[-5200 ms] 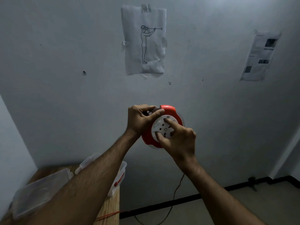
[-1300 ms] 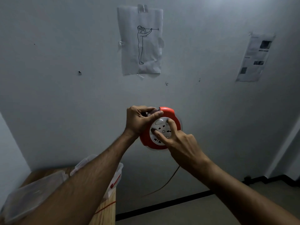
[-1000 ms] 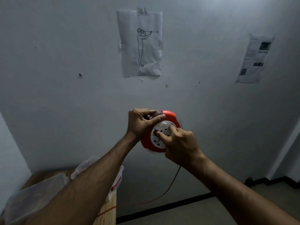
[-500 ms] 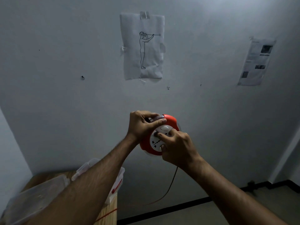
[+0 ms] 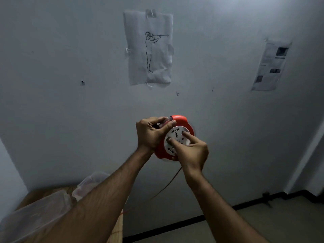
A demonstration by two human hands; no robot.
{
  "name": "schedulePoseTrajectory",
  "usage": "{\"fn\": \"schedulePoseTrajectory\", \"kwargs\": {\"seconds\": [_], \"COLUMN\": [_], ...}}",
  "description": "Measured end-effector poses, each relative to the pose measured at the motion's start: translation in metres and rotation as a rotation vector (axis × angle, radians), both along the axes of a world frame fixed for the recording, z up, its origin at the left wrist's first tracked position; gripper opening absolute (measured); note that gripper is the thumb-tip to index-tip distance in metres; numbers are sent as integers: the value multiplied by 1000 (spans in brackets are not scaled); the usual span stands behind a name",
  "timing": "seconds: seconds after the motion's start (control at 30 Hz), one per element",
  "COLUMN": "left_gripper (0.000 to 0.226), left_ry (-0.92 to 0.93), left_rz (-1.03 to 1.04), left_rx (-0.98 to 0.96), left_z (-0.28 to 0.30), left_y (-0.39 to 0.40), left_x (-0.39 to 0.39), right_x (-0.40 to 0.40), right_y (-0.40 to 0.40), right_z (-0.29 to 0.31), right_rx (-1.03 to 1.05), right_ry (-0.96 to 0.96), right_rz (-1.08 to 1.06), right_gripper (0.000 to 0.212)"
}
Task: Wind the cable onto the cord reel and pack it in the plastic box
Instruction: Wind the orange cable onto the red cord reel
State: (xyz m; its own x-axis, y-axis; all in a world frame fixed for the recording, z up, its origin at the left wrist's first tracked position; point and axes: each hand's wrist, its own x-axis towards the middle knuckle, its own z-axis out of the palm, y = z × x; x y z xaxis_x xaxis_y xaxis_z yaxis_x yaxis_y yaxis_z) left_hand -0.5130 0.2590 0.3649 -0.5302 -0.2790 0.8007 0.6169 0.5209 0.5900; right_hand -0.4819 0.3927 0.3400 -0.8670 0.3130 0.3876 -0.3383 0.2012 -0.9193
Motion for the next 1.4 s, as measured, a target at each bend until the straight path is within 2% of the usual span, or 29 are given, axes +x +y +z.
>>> {"fn": "schedulePoseTrajectory", "kwargs": {"seconds": [0.13,0.2,0.47,0.63,0.73,0.8,0.87,0.93,0.97,1.03,1.17,1.27,1.33,1.4], "left_gripper": [34,32,36,36,33,30,30,32,33,33,33,34,34,33], "left_ry": [6,10,-1,-14,-38,-47,-45,-46,-46,-43,-59,-78,-84,-81], "left_rz": [18,14,-33,-53,-65,-69,-88,-107,-113,-126,-133,-136,-134,-127], "left_rx": [-44,-41,-3,5,63,88,91,83,76,63,56,46,27,4], "left_z": [-6,-9,-10,-7,-6,-4,-2,0,1,2,2,1,0,0], "left_y": [6,7,4,2,1,0,-2,-3,-4,-6,-9,-8,-7,-6], "left_x": [0,1,0,-2,-2,-1,-1,0,0,0,1,2,3,5], "right_x": [8,11,2,9,20,28,30,20,14,6,-6,-11,-14,-16], "right_y": [-19,-23,-20,-8,4,13,25,36,41,49,59,56,54,51], "right_z": [8,15,35,36,28,23,13,1,-3,-6,0,5,7,9], "right_rx": [-748,-974,-1356,-1389,-1166,-806,-118,629,905,1229,1465,1503,1487,1434], "right_ry": [-412,-499,-630,-649,-650,-512,-102,370,491,521,632,768,894,940], "right_rz": [91,106,306,433,483,457,324,127,84,82,61,29,15,17], "right_gripper": [62,48,54,44,32,19,14,29,42,68,84,74,64,58]}}
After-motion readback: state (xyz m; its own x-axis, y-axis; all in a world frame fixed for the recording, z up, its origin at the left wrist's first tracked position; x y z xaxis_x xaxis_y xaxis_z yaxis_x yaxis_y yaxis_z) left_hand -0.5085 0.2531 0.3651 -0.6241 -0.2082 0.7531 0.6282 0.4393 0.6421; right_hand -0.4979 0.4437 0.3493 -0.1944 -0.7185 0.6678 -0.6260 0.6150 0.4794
